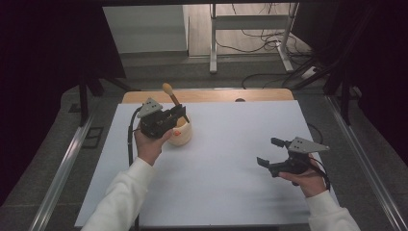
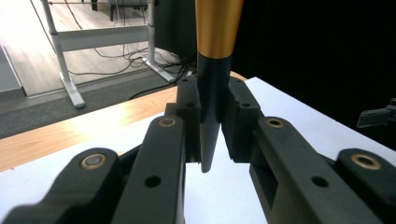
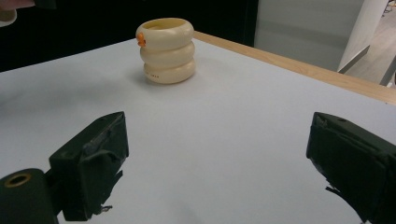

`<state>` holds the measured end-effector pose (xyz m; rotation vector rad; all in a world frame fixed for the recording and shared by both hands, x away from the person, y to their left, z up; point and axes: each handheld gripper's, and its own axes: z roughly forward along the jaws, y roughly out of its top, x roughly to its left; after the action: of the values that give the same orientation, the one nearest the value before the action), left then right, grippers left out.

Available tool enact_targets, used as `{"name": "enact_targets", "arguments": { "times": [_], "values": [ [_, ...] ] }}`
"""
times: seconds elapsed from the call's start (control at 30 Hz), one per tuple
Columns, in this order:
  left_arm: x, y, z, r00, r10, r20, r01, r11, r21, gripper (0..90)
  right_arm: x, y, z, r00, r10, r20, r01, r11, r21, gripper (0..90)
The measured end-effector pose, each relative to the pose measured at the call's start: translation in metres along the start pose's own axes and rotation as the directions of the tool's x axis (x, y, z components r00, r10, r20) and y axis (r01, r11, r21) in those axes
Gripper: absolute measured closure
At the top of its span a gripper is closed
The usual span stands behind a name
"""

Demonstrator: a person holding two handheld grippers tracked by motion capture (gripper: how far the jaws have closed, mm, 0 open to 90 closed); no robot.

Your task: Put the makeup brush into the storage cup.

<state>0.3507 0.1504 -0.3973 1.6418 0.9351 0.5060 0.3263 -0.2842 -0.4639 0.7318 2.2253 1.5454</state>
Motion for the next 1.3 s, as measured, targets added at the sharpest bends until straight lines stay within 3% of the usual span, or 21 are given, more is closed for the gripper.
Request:
{"name": "enact_targets", "arguments": {
  "times": [0.5, 1.3],
  "values": [
    [0.019, 0.004, 0.007, 0.9986, 0.004, -0.052, -0.003, 0.9996, 0.027, 78.5, 0.0, -0.002, 0.0, 1.0, 0.008, 0.002, -0.008, 1.0, 0.005, 5.6],
    [0.042, -0.015, 0.031, 0.9934, -0.009, -0.114, 0.019, 0.9962, 0.085, 78.4, 0.0, -0.003, 0.002, 0.9999, 0.011, -0.005, -0.011, 1.0, 0.009, 5.9]
  ]
}}
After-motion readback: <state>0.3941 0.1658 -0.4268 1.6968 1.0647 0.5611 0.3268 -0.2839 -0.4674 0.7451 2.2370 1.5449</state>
